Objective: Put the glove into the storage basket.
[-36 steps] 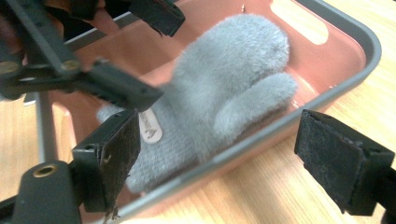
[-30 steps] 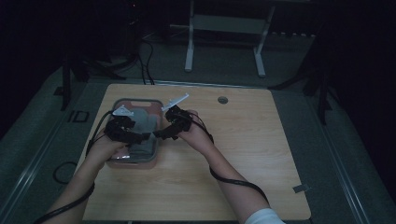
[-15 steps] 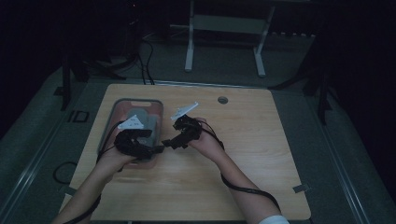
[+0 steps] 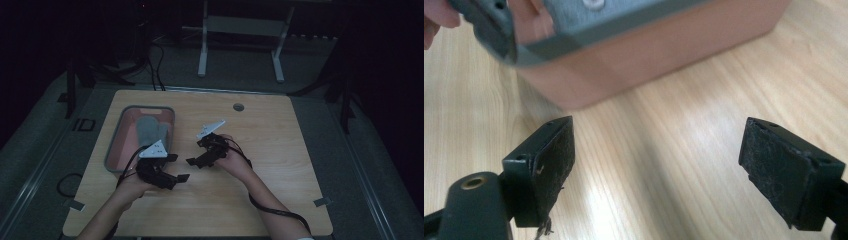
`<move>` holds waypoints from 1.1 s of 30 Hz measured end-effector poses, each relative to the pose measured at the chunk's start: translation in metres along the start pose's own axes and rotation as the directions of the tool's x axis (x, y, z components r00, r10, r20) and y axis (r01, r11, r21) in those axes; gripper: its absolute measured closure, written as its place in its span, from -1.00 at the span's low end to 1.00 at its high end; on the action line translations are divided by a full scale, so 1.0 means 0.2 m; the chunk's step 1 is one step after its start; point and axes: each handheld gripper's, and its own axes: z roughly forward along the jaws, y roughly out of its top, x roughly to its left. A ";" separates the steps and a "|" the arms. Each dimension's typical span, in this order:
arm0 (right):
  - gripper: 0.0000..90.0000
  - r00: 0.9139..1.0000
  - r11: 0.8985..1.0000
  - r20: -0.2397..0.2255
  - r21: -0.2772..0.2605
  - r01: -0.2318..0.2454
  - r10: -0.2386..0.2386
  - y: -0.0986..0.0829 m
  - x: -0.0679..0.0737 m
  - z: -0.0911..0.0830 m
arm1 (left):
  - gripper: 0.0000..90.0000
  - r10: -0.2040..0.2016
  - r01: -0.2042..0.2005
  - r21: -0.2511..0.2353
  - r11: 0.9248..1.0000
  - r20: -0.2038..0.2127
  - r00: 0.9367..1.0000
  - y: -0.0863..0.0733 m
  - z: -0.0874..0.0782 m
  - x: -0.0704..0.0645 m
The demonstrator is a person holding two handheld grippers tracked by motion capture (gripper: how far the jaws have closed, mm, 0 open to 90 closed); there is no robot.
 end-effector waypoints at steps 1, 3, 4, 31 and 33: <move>-0.67 1.000 1.000 0.001 0.002 0.003 -0.003 -0.02 0.00 0.00 | -0.68 0.008 -0.008 0.006 1.000 0.008 1.000 -0.01 0.01 -0.01; -0.67 1.000 1.000 0.004 0.011 0.005 -0.005 -0.05 0.00 0.00 | -0.68 0.025 -0.025 0.024 0.999 0.020 0.999 -0.03 0.04 -0.03; -0.67 1.000 1.000 0.005 0.015 0.011 -0.011 -0.07 0.00 0.00 | -0.68 0.029 -0.030 0.022 0.999 0.027 0.999 -0.03 0.06 -0.04; -0.67 1.000 1.000 -0.009 -0.027 -0.006 0.006 -0.40 -0.05 0.00 | -0.68 -0.010 0.000 0.065 0.998 0.153 0.988 -0.20 0.30 -0.07; -0.67 1.000 1.000 -0.005 -0.029 -0.001 0.001 -0.40 -0.05 0.00 | -0.68 -0.009 -0.002 0.068 0.998 0.155 0.988 -0.21 0.31 -0.07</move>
